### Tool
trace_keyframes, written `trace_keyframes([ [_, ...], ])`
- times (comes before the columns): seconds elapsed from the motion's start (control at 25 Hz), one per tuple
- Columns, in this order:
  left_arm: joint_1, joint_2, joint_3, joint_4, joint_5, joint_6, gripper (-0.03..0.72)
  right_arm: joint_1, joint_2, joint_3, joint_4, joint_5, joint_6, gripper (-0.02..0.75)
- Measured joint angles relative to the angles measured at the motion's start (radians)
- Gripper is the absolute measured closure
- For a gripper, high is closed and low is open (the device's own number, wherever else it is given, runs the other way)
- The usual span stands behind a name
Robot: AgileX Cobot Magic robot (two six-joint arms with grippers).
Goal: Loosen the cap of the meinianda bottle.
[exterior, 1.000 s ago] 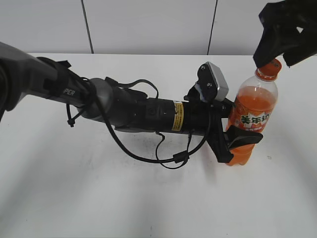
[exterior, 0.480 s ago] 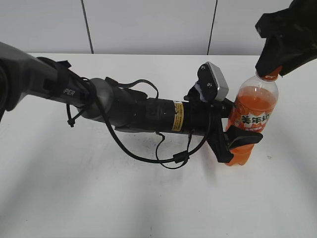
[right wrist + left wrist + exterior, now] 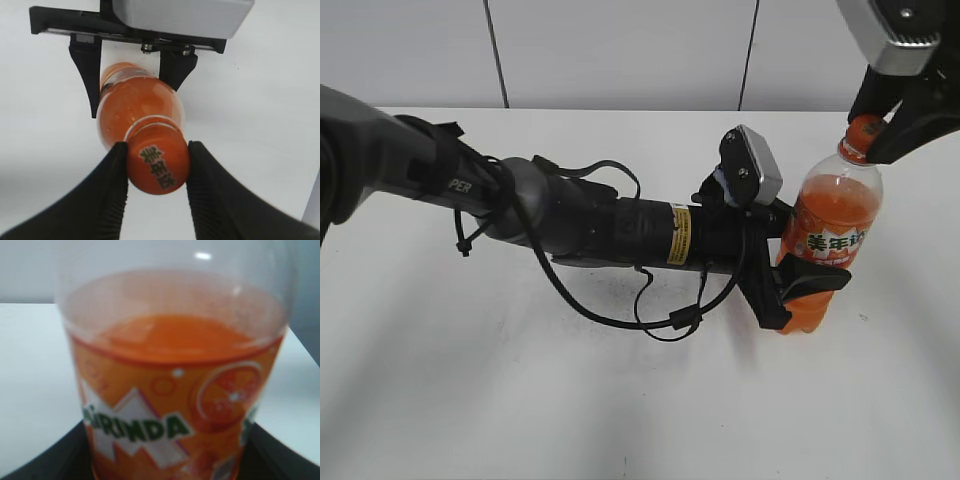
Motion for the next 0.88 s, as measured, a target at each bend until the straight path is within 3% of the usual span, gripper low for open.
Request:
trace_keyframes([
  [0.32,0.0,0.0,0.0,-0.003,0.001,-0.002,0.262,0.0,-0.006,-0.027,-0.004,0.002,-0.049,0.465],
  [0.44,0.0,0.0,0.0,-0.003,0.001,-0.002,0.262,0.0,-0.038,-0.027,-0.004,0.002,0.031,0.465],
  [0.56,0.0,0.0,0.0,-0.003,0.001,-0.002,0.262,0.0,-0.097,-0.028,-0.019,0.003,0.316,0.465],
  [0.72,0.0,0.0,0.0,-0.003,0.002,-0.002,0.262,0.0,-0.18,-0.029,-0.087,0.004,0.887,0.465],
  [0.88,0.0,0.0,0.0,-0.003,0.002,-0.002,0.262,0.0,-0.225,-0.029,-0.16,0.005,1.34,0.465],
])
